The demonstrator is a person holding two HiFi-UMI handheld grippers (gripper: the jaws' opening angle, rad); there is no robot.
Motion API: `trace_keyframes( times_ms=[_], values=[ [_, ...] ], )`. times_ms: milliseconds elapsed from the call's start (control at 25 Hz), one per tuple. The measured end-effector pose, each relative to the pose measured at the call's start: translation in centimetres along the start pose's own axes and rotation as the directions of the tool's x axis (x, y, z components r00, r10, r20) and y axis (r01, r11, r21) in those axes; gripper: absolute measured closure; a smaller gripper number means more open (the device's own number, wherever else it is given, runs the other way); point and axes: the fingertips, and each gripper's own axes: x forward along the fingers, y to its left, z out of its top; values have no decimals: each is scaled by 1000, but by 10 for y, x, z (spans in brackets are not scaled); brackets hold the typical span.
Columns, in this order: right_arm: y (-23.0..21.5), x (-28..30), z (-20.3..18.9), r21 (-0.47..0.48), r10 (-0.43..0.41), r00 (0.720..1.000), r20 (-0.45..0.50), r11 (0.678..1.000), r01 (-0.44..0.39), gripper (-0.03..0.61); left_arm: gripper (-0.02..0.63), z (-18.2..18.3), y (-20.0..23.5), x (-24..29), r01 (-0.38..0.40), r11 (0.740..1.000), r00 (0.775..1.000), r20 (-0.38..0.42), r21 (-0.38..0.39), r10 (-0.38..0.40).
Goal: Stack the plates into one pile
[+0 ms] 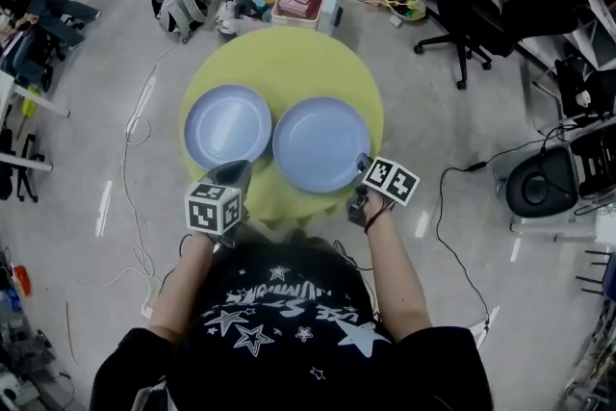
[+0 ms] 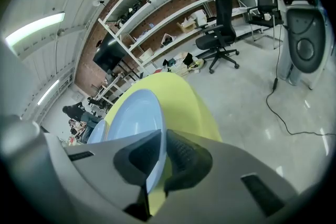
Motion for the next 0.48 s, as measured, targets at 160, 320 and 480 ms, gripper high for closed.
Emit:
trace_keyframes(
  times_ms=[160,320,480],
  values=[
    [6,-13,9,-10,8,999,32,1000,-8,543,591,4,0,0,12,1000,1000,8,5,-12],
    [14,-24,14,-11,18,998,57,1000,-17,541,591,4,4,-3,26,1000,1000,16,5,-26],
    [25,-32,18,5,23,996,90,1000,-23,543,591,4,16,-10,31,1000,999,22,-2,-31]
  ],
)
